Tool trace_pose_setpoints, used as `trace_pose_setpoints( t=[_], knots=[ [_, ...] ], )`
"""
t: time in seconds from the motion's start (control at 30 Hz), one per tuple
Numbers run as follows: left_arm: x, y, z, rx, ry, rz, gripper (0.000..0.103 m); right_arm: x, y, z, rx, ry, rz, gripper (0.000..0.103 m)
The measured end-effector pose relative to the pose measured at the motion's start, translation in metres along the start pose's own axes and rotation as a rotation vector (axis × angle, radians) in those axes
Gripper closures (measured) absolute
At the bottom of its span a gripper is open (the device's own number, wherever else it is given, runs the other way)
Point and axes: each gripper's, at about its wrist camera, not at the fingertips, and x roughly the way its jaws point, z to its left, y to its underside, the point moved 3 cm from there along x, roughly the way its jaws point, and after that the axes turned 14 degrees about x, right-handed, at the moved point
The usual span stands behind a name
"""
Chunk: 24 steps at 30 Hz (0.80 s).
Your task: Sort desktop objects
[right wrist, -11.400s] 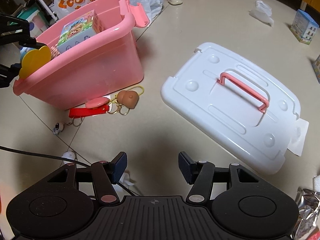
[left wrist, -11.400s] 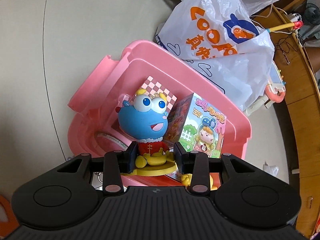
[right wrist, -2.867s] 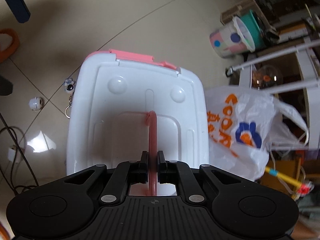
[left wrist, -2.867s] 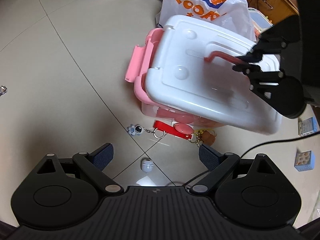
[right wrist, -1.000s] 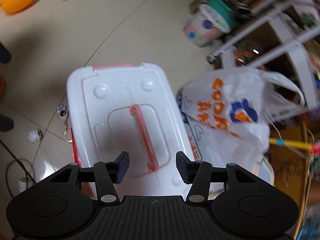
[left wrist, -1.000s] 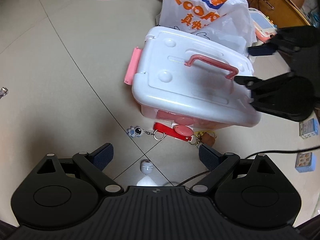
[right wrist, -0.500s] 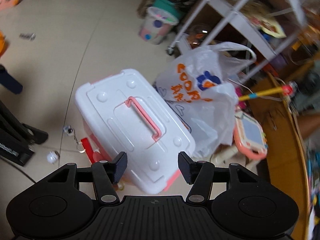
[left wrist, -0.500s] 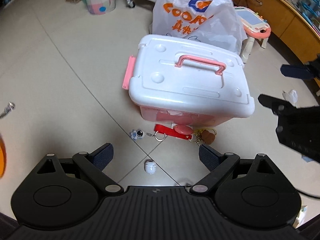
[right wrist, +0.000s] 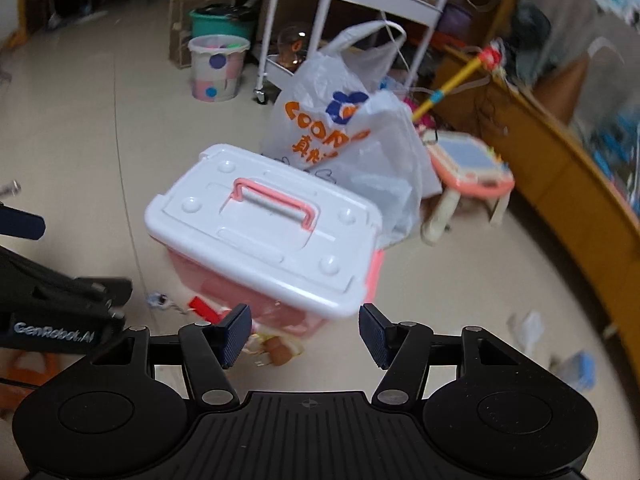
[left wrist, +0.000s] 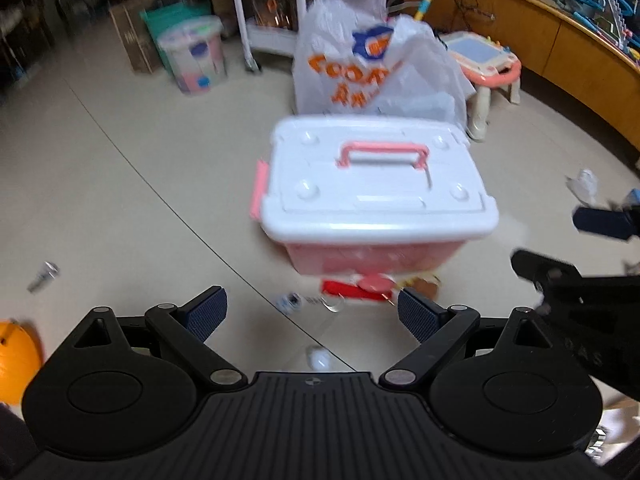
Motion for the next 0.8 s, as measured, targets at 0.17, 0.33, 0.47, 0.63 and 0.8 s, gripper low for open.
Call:
trace_pose_setpoints(
  t=[0.17, 0.33, 0.47, 0.63, 0.8],
  knots=[
    [-0.007, 0.003, 0.001, -0.046, 0.02, -0.026, 0.008, -0.012, 0.012, -0.009, 0.109, 0.009, -0.021, 0.047],
    [-0.009, 0.005, -0.005, -0.032, 0.012, -0.032, 0.008, -0.017, 0.029, -0.021, 0.25, 0.03, -0.048, 0.047],
    [-0.01, 0.007, -0.009, -0.026, 0.008, -0.027, 0.006, -0.013, 0.042, -0.022, 0.298, 0.044, -0.054, 0.047],
    [-0.01, 0.01, -0.011, -0.029, 0.0, -0.018, 0.004, -0.01, 0.049, -0.019, 0.312, 0.053, -0.052, 0.046],
    [-0.009, 0.011, -0.011, -0.032, 0.0, -0.017, 0.004, -0.008, 0.054, -0.021, 0.336, 0.041, -0.043, 0.045]
  ],
)
